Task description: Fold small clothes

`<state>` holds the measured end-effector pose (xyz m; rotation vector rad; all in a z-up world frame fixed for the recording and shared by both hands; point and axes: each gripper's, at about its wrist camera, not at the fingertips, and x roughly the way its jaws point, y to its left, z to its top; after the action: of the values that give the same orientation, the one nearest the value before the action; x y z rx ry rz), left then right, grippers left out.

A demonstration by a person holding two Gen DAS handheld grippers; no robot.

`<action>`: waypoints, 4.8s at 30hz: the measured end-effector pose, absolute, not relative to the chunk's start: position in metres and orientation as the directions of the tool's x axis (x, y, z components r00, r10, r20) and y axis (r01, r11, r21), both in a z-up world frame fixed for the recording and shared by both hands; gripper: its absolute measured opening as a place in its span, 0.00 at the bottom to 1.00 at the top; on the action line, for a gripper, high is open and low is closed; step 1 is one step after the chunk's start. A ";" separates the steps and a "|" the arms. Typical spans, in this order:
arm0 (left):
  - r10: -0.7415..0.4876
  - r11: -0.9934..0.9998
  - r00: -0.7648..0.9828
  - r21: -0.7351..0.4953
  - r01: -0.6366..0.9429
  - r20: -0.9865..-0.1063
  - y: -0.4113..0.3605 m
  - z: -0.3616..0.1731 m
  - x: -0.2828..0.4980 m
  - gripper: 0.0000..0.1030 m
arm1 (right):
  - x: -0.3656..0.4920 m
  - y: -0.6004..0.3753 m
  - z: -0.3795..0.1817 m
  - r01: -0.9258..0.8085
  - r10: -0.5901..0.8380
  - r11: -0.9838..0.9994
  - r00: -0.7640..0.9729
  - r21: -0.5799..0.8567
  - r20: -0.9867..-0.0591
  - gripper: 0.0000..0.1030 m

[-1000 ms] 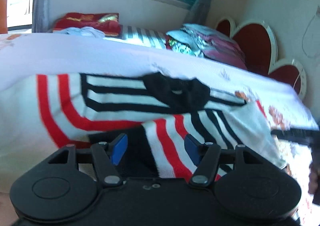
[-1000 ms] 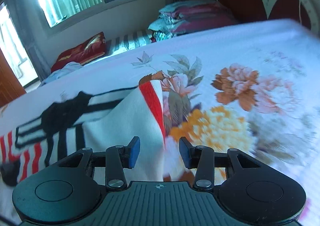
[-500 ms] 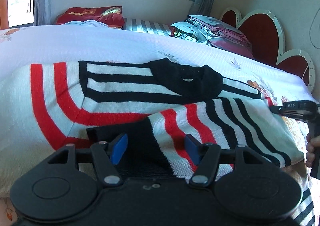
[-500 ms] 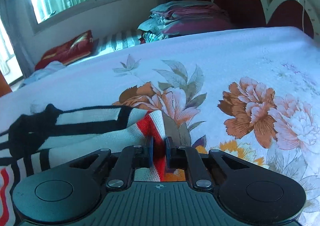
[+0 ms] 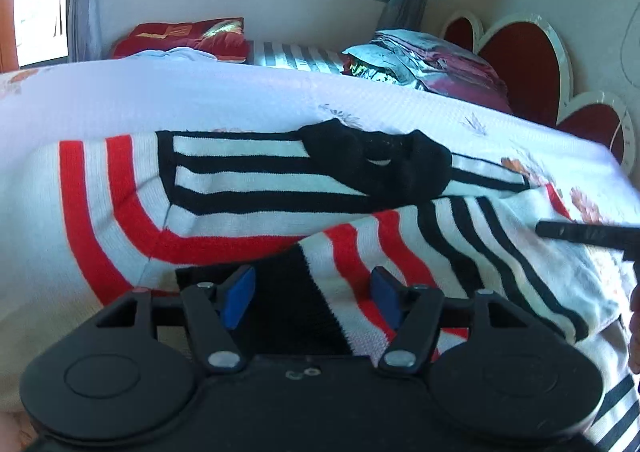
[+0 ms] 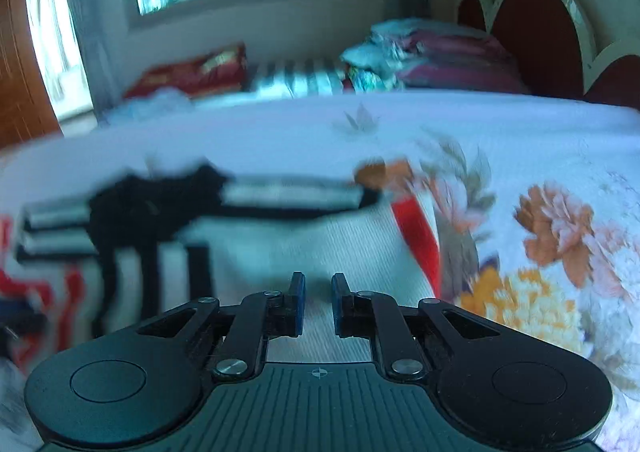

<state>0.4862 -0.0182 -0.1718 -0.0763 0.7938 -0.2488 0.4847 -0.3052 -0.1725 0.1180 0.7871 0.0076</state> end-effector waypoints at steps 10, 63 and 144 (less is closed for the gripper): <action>-0.173 0.985 0.665 -0.146 0.097 -0.727 -0.002 -0.161 0.474 0.60 | 0.445 -0.263 -0.154 -0.094 0.179 0.983 0.712 0.160 -0.679 0.12; 0.043 0.734 0.708 -0.458 -0.501 -0.705 0.342 -0.152 0.345 0.66 | 0.442 -0.056 -0.154 -0.126 0.175 0.985 0.671 0.121 -0.720 0.44; -0.063 0.997 0.770 -0.006 0.077 -0.635 0.095 -0.171 0.413 0.21 | 0.430 -0.252 -0.163 0.098 0.202 0.927 0.680 0.361 -0.705 0.06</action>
<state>0.4128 0.0946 -0.1710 0.0212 0.6883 -0.0760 0.4303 -0.2517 -0.1630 0.3900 0.8269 0.0600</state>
